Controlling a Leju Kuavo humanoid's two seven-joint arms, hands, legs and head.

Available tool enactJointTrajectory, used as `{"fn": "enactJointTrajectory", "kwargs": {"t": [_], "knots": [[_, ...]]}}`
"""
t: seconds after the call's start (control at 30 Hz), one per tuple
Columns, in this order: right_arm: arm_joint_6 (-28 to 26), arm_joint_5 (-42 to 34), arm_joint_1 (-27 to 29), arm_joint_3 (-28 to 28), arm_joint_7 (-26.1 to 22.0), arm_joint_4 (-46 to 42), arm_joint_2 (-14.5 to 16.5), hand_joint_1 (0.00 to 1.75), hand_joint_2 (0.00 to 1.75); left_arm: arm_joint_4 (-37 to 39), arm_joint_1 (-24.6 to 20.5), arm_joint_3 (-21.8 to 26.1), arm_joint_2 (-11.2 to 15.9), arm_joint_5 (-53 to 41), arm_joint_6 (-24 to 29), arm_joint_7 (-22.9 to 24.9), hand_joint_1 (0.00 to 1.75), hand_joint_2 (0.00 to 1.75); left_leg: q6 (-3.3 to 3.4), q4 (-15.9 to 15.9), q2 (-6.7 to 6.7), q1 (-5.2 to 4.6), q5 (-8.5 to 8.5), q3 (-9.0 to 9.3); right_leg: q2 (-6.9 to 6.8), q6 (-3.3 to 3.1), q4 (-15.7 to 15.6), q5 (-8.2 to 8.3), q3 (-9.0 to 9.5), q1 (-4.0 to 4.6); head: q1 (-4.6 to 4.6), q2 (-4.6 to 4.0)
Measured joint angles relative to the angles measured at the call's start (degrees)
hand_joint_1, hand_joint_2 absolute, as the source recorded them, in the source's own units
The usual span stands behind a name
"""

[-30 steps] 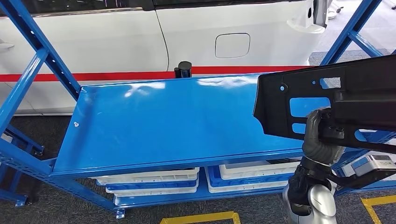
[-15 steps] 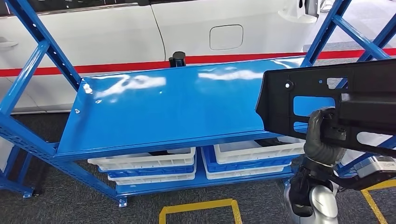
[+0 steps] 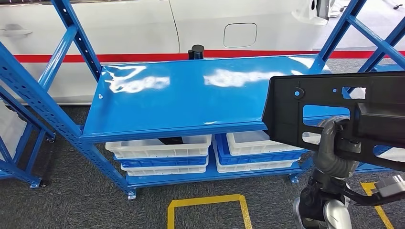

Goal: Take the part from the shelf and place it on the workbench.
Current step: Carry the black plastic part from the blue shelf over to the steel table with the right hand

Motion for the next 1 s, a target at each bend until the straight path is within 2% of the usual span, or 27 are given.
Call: {"fn": "enactJointTrajectory", "kwargs": {"t": [0.03, 0.07, 0.1, 0.13, 0.17, 0.2, 0.23, 0.27, 0.3, 0.33, 0.37, 0.4, 0.43, 0.5, 0.53, 0.57, 0.6, 0.63, 0.7, 0.73, 0.77, 0.8, 0.83, 0.9, 0.93, 0.97, 1.0], "knots": [[0.13, -0.01, 0.35, -0.02, -0.11, -0.15, -0.15, 1.66, 1.75, 0.0, 0.02, 0.0, 0.01, -0.11, -0.05, -0.08, 0.0, 1.75, 0.15, 0.03, 0.09, -0.15, 0.69, -0.78, 0.01, -0.07, 3.97, -2.08, -0.88, 0.12, 0.05, 0.0], [0.22, -0.02, 0.73, -0.03, -0.21, -0.31, -0.27, 1.66, 1.75, 0.0, 0.04, 0.0, 0.01, -0.2, -0.09, -0.14, 0.0, 1.75, 0.22, 0.06, 0.17, -0.32, 1.4, -1.64, 0.02, 0.14, 6.88, -3.07, -1.12, 0.25, 0.04, 0.0], [0.3, -0.02, 1.12, -0.03, -0.28, -0.52, -0.35, 1.66, 1.75, 0.0, 0.05, 0.0, 0.02, -0.26, -0.12, -0.2, 0.0, 1.75, 0.25, 0.1, 0.22, -0.51, 2.12, -2.52, 0.03, 0.57, 7.97, -2.89, -0.37, 0.36, 0.05, 0.0], [0.37, -0.02, 1.46, -0.03, -0.36, -0.75, -0.41, 1.66, 1.75, 0.0, 0.06, 0.0, 0.05, -0.28, -0.12, -0.28, 0.0, 1.75, 0.22, 0.13, 0.24, -0.67, 2.81, -3.32, 0.03, 1.01, 7.06, -1.97, 1.35, 0.46, 0.05, 0.0], [0.44, -0.02, 1.72, -0.03, -0.42, -1.03, -0.44, 1.66, 1.75, 0.0, 0.06, 0.0, 0.09, -0.28, -0.12, -0.39, 0.0, 1.75, 0.14, 0.16, 0.24, -0.79, 3.47, -4.11, 0.04, 1.24, 3.92, -0.87, 4.2, 0.58, 0.06, 0.0], [0.52, -0.02, 1.9, -0.02, -0.48, -1.38, -0.46, 1.66, 1.75, -0.01, 0.08, 0.0, 0.12, -0.27, -0.12, -0.51, 0.0, 1.75, -0.02, 0.2, 0.21, -0.94, 4.05, -4.73, 0.04, 1.12, -0.52, -0.42, 7.67, 0.77, 0.09, 0.0], [0.65, -0.02, 2.01, 0.0, -0.56, -1.75, -0.49, 1.66, 1.75, -0.01, 0.09, 0.0, 0.16, -0.27, -0.11, -0.67, 0.0, 1.75, -0.24, 0.25, 0.2, -1.08, 4.62, -5.18, 0.06, 0.71, -5.09, -0.69, 10.86, 1.04, 0.04, 0.0], [0.79, -0.02, 2.14, 0.02, -0.64, -2.1, -0.5, 1.66, 1.75, -0.02, 0.12, 0.0, 0.21, -0.26, -0.08, -0.86, 0.0, 1.75, -0.5, 0.22, 0.18, -1.2, 5.21, -5.46, 0.09, 0.22, -8.64, -1.17, 13.09, 1.28, -0.02, 0.0], [0.92, -0.02, 2.29, 0.03, -0.74, -2.38, -0.52, 1.66, 1.75, -0.02, 0.16, 0.0, 0.27, -0.26, -0.02, -1.02, 0.0, 1.75, -0.76, 0.15, 0.18, -1.26, 5.75, -5.61, 0.13, -0.27, -10.64, -1.68, 14.15, 1.54, -0.08, 0.0], [1.04, -0.01, 2.51, 0.04, -0.81, -2.58, -0.53, 1.66, 1.75, -0.02, 0.25, 0.0, 0.37, -0.27, 0.08, -1.19, 0.0, 1.75, -1.05, 0.04, 0.15, -1.27, 6.29, -5.7, 0.15, -0.7, -11.32, -1.67, 14.18, 1.67, -0.16, 0.0], [1.1, 0.01, 2.77, 0.07, -0.87, -2.68, -0.53, 1.66, 1.75, -0.02, 0.39, 0.0, 0.54, -0.29, 0.23, -1.36, 0.0, 1.75, -1.36, 0.04, 0.09, -1.14, 6.47, -5.83, 0.1, -1.11, -11.24, -1.25, 13.73, 1.42, -0.18, 0.0], [1.18, 0.03, 3.0, 0.13, -0.91, -2.77, -0.52, 1.66, 1.75, -0.01, 0.58, 0.0, 0.71, -0.32, 0.37, -1.49, 0.0, 1.75, -1.74, 0.5, 0.01, -1.0, 5.75, -6.13, 0.04, -1.62, -11.24, -0.78, 13.36, 1.21, -0.2, 0.0], [1.26, 0.04, 3.25, 0.2, -0.94, -2.87, -0.5, 1.66, 1.75, -0.01, 0.79, 0.0, 0.87, -0.35, 0.5, -1.66, 0.0, 1.75, -2.17, 1.86, -0.07, -0.85, 3.92, -6.64, -0.06, -2.2, -11.29, -0.21, 12.9, 0.93, -0.32, 0.0], [1.47, 0.04, 3.65, 0.34, -1.07, -3.07, -0.48, 1.66, 1.75, 0.0, 1.07, 0.0, 1.15, -0.4, 0.63, -2.01, 0.0, 1.75, -3.03, 7.99, -0.15, -0.47, -2.22, -8.35, -0.22, -2.93, -11.29, 1.02, 11.76, 0.75, -0.54, 0.0], [1.58, 0.03, 3.86, 0.39, -1.17, -3.14, -0.48, 1.66, 1.75, 0.0, 1.14, 0.0, 1.26, -0.4, 0.68, -2.17, 0.0, 1.75, -3.39, 11.91, -0.14, -0.28, -4.81, -9.2, -0.29, -3.05, -11.24, 1.66, 11.08, 0.76, -0.63, 0.0], [1.67, 0.01, 4.04, 0.44, -1.27, -3.17, -0.49, 1.66, 1.75, 0.0, 1.16, 0.0, 1.38, -0.37, 0.76, -2.3, 0.0, 1.75, -3.67, 15.12, -0.14, -0.09, -6.07, -9.67, -0.33, -2.96, -11.14, 2.3, 10.35, 0.76, -0.63, 0.0], [1.73, -0.01, 4.23, 0.5, -1.35, -3.17, -0.49, 1.66, 1.75, 0.0, 1.17, 0.0, 1.49, -0.3, 0.87, -2.4, 0.0, 1.75, -3.86, 16.74, -0.13, 0.1, -5.89, -9.4, -0.36, -2.8, -11.0, 2.88, 9.6, 0.74, -0.66, 0.0], [1.78, -0.02, 4.41, 0.56, -1.42, -3.18, -0.5, 1.66, 1.75, 0.0, 1.18, 0.0, 1.58, -0.21, 0.98, -2.49, 0.0, 1.75, -3.97, 16.3, -0.12, 0.27, -4.64, -8.13, -0.38, -2.6, -10.81, 3.4, 8.76, 0.69, -0.67, 0.0], [1.8, -0.02, 4.62, 0.62, -1.49, -3.21, -0.51, 1.66, 1.75, 0.0, 1.18, 0.01, 1.76, 0.01, 1.19, -2.63, 0.0, 1.75, -3.96, 10.14, -0.13, 0.56, -1.99, -2.97, -0.37, -2.03, -10.28, 4.15, 7.36, 0.53, -0.72, 0.0], [1.8, -0.02, 4.67, 0.62, -1.52, -3.27, -0.52, 1.66, 1.75, 0.0, 1.17, 0.02, 1.85, 0.07, 1.23, -2.67, 0.0, 1.75, -3.82, 6.03, -0.18, 0.53, -1.64, -0.1, -0.38, -1.65, -9.99, 4.46, 6.81, 0.56, -0.7, 0.0], [1.82, -0.02, 4.69, 0.63, -1.56, -3.32, -0.54, 1.66, 1.75, 0.0, 1.16, 0.02, 1.91, 0.13, 1.26, -2.72, 0.0, 1.75, -3.64, 2.85, -0.25, 0.43, -1.81, 1.94, -0.42, -1.18, -9.78, 4.81, 6.4, 0.61, -0.69, 0.0], [1.85, -0.02, 4.69, 0.64, -1.6, -3.38, -0.54, 1.66, 1.75, 0.0, 1.16, 0.02, 1.96, 0.15, 1.26, -2.77, 0.0, 1.75, -3.44, 0.89, -0.33, 0.24, -2.22, 3.03, -0.48, -0.72, -9.67, 5.19, 6.08, 0.64, -0.68, 0.0], [1.87, -0.03, 4.71, 0.66, -1.63, -3.42, -0.54, 1.66, 1.75, 0.0, 1.18, 0.02, 1.99, 0.17, 1.26, -2.82, 0.0, 1.75, -3.14, 0.06, -0.38, 0.01, -2.36, 3.21, -0.53, -0.22, -9.67, 5.66, 5.8, 0.66, -0.65, 0.0], [1.93, -0.05, 4.76, 0.69, -1.65, -3.44, -0.55, 1.66, 1.75, 0.0, 1.23, 0.03, 1.98, 0.1, 1.25, -3.03, 0.0, 1.75, -2.01, -0.45, -0.24, -0.05, -1.63, 2.54, -0.55, 0.43, -9.36, 5.78, 4.99, 0.62, -0.65, 0.0], [1.91, -0.03, 4.79, 0.71, -1.65, -3.44, -0.58, 1.66, 1.75, 0.0, 1.23, 0.03, 1.98, -0.1, 1.23, -3.21, 0.0, 1.75, -1.28, -0.69, -0.12, 0.0, -1.13, 2.08, -0.49, 0.39, -8.22, 4.8, 4.22, 0.62, -0.51, 0.0], [1.8, 0.02, 4.81, 0.75, -1.63, -3.44, -0.62, 1.66, 1.75, 0.0, 1.23, 0.01, 1.97, -0.41, 1.21, -3.47, 0.0, 1.75, -0.67, -0.89, 0.0, 0.08, -0.6, 1.57, -0.4, 0.14, -6.09, 3.14, 3.19, 0.64, -0.37, 0.0], [1.54, 0.15, 4.88, 0.85, -1.62, -3.44, -0.64, 1.66, 1.75, 0.0, 1.23, -0.08, 1.96, -0.86, 1.08, -3.8, 0.0, 1.75, -0.34, -0.89, 0.08, 0.02, -0.12, 0.94, -0.27, -0.21, -2.62, 0.91, 1.84, 0.58, -0.24, 0.0]]}}
